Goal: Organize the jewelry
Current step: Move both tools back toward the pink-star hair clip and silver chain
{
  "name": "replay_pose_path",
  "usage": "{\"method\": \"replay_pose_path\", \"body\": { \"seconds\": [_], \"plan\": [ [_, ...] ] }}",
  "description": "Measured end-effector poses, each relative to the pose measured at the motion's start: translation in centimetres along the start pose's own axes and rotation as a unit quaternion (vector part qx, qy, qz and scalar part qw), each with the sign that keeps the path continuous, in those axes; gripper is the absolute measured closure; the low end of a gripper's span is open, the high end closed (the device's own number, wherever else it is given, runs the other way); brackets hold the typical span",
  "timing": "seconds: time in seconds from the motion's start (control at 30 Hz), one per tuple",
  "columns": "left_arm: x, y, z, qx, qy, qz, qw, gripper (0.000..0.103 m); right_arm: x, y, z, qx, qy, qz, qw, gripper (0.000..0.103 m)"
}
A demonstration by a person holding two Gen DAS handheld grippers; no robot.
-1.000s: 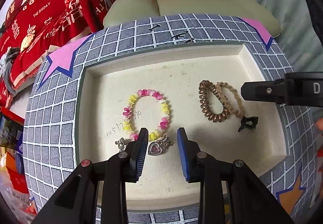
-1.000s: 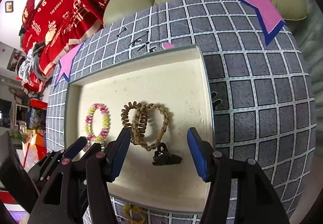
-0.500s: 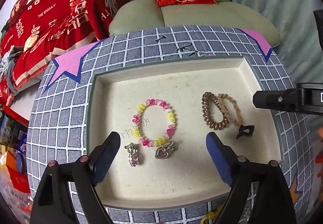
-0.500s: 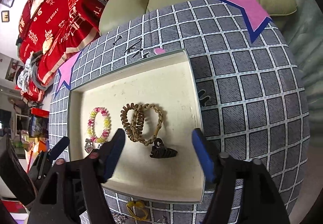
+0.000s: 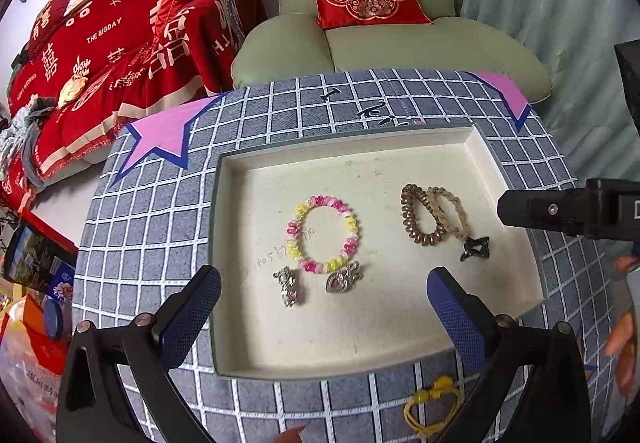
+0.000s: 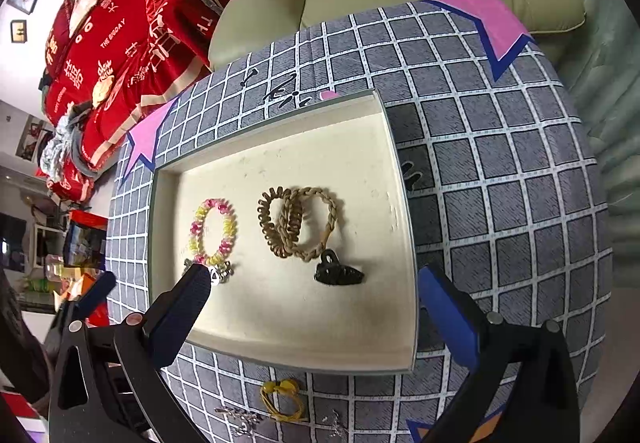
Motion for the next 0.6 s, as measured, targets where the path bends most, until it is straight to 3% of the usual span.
{"method": "replay_pose_path", "body": {
  "seconds": [0.37,0.6],
  "plan": [
    [-3.7,0.8,-2.8,0.004,-0.012,0.025,0.9996,0.0,-2.5,0.0,-2.6,-0.009,-0.006,-0.016,1.0,0.0],
    [-5.4,1.5,-5.8,-0.009,0.004,0.011,0.9999,0.0,-3.8,-0.1,-5.8,-0.01,0.007,-0.033,0.999,0.0]
  ]
}}
Point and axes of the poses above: each gripper's, at about its wrist camera, not at the fingertips, and x roughly the way its jaws point, y to its left, z to its top, the point moved 5 cm from there along x, roughly the way its jaws point, and after that the axes turned 6 degrees about -z, right-handed, at the moved point
